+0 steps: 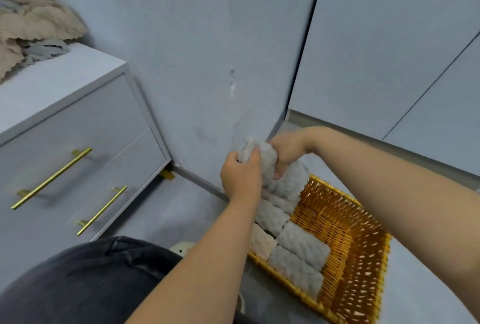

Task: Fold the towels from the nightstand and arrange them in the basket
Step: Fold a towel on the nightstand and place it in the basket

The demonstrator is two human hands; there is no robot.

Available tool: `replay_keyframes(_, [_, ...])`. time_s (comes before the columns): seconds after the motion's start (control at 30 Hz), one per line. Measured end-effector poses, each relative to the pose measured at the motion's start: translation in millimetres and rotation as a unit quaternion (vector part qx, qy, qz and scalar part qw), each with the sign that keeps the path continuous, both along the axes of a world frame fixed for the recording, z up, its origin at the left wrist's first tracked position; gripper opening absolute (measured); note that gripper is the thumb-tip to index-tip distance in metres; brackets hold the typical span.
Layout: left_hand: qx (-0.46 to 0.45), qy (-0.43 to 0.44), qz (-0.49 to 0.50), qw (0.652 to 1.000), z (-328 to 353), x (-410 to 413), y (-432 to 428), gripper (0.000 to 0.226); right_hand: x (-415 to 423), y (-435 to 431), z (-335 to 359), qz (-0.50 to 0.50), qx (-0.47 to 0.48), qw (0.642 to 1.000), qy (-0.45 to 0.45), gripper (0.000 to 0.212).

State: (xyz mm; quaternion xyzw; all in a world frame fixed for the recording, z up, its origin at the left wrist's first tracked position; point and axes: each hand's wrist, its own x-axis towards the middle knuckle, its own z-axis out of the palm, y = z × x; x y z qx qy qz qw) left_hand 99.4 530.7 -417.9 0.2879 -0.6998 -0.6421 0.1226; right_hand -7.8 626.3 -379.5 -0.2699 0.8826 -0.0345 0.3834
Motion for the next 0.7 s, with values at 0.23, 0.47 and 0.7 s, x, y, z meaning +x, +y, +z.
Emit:
replay_keyframes(0.23, [0.032,-0.113,-0.217,0.969,-42.0,-9.2,7.4,0.034,-7.5,51.2,-38.3,-0.076,-0.014,0.993,-0.087,0.024])
replay_keyframes(0.47, [0.061,-0.143,-0.178,0.972,-62.1,-18.0,2.3,0.016,-8.4,61.6,-64.2,-0.161,-0.114,0.957,-0.215,0.031])
replay_keyframes(0.7, [0.054,-0.17,-0.199,0.964,-95.3,-26.2,2.7,0.03,-2.5,65.6,-100.8,-0.214,-0.151,0.955,-0.14,0.027])
